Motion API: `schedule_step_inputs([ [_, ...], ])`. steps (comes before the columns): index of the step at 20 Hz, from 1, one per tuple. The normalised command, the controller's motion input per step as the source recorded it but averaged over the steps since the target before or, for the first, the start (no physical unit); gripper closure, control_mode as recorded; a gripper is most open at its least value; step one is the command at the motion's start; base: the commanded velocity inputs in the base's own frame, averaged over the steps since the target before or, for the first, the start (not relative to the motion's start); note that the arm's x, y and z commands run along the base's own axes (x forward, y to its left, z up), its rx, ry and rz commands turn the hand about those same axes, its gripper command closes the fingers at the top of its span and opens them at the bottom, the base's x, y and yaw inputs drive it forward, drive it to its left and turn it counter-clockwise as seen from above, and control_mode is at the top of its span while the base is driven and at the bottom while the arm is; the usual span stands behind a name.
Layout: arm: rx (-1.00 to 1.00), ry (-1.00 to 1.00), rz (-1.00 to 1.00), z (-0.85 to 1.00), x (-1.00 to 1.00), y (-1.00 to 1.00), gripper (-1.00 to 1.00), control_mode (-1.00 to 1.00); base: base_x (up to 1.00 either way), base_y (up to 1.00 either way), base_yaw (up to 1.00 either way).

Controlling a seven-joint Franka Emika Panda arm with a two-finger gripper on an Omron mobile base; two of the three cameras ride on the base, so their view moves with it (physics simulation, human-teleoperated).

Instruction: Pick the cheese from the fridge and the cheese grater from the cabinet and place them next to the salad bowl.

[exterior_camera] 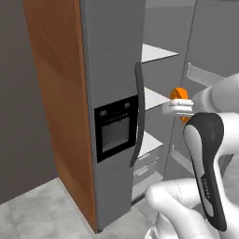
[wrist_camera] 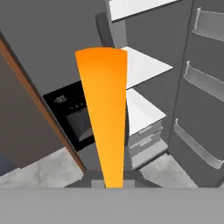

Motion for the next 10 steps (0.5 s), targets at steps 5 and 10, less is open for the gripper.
schedule_step_inputs([
  [5,0.0,0.0,0.0,0.0,0.0,0.0,1.0,1.0,0.01,0.16,-0.89],
  [10,0.0,0.0,0.0,0.0,0.0,0.0,1.0,1.0,0.0,0.16,-0.88],
])
